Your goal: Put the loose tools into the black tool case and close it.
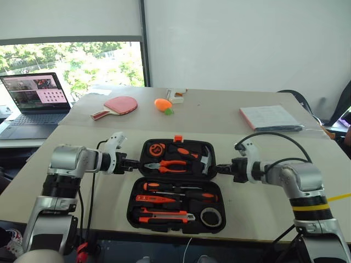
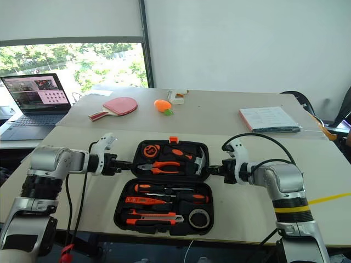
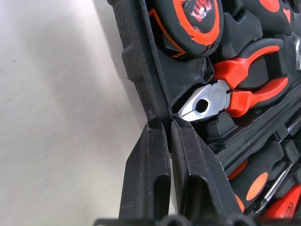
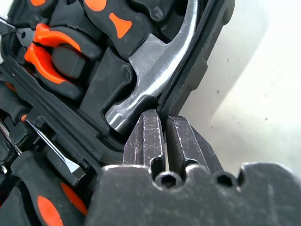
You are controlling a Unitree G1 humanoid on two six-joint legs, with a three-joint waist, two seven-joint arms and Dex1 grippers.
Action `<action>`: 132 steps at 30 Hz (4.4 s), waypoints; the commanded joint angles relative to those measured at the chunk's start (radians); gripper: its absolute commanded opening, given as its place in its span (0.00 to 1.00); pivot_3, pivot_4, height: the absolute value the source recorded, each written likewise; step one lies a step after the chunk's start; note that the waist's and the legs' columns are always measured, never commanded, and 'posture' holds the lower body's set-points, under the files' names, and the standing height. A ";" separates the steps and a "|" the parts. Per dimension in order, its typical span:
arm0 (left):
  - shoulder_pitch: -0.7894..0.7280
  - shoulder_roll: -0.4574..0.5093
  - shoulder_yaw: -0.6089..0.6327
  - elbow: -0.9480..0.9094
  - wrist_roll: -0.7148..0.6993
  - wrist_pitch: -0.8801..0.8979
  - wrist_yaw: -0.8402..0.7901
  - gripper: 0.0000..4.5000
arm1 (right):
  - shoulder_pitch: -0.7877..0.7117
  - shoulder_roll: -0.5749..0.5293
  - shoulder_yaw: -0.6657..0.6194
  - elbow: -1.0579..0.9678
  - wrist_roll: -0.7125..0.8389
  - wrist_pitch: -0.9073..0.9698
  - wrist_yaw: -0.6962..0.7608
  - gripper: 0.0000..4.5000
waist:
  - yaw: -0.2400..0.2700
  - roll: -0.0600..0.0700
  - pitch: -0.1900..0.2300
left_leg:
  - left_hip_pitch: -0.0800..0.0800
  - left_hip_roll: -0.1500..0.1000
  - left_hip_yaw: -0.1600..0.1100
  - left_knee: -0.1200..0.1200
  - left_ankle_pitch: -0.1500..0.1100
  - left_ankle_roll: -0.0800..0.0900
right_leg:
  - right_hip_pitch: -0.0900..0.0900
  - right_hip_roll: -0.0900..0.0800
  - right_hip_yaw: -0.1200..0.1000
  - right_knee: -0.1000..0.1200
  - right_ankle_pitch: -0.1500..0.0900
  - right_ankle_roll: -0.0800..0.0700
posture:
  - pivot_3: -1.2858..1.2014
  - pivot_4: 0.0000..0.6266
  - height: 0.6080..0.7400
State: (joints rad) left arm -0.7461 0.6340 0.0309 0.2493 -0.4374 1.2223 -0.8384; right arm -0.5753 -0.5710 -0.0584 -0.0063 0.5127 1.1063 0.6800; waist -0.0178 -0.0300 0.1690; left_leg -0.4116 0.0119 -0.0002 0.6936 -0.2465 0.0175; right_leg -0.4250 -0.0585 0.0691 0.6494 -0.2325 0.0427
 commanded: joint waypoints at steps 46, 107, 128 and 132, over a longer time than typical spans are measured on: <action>0.807 0.163 0.195 -0.451 0.050 -1.004 -0.215 1.00 | 0.727 -0.253 -0.024 -0.231 -0.541 -1.732 0.087 0.75 | -0.002 0.001 0.000 | 0.008 0.003 0.005 -0.003 0.000 -0.001 | 0.006 -0.001 0.001 -0.003 0.001 0.000 | 0.52 0.24 1.00; -0.147 0.027 -0.167 0.097 0.184 -0.743 -0.642 0.02 | 0.717 -0.299 0.054 -0.589 -0.190 -0.835 0.274 0.00 | 0.008 -0.008 0.000 | 0.000 0.002 0.008 0.004 -0.001 0.001 | 0.003 0.003 -0.002 -0.001 -0.002 0.001 | 0.52 0.24 1.00; -0.054 -0.050 -0.565 -0.066 0.400 -0.951 -0.658 0.02 | 0.643 -0.252 0.212 -0.646 -0.182 -0.752 0.293 0.00 | 0.005 -0.005 -0.002 | 0.008 0.001 0.007 0.003 -0.001 0.001 | 0.010 0.003 0.000 -0.002 -0.002 0.001 | 0.52 0.24 1.00; -0.051 -0.057 -0.558 -0.052 0.399 -0.956 -0.666 0.02 | 0.593 -0.228 0.254 -0.598 -0.207 -0.756 0.288 0.00 | 0.007 -0.004 -0.002 | 0.019 0.001 0.008 0.002 -0.001 0.001 | 0.023 0.003 -0.001 -0.006 -0.007 0.008 | 0.52 0.24 1.00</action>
State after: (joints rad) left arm -0.8256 0.5735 -0.4693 0.1526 -0.1087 0.2619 -1.5113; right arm 0.0415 -0.8088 0.1874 -0.6144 0.3144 0.3522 0.9736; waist -0.0111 -0.0338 0.1665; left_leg -0.3914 0.0132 0.0078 0.6950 -0.2473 0.0186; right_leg -0.4007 -0.0558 0.0677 0.6428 -0.2396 0.0515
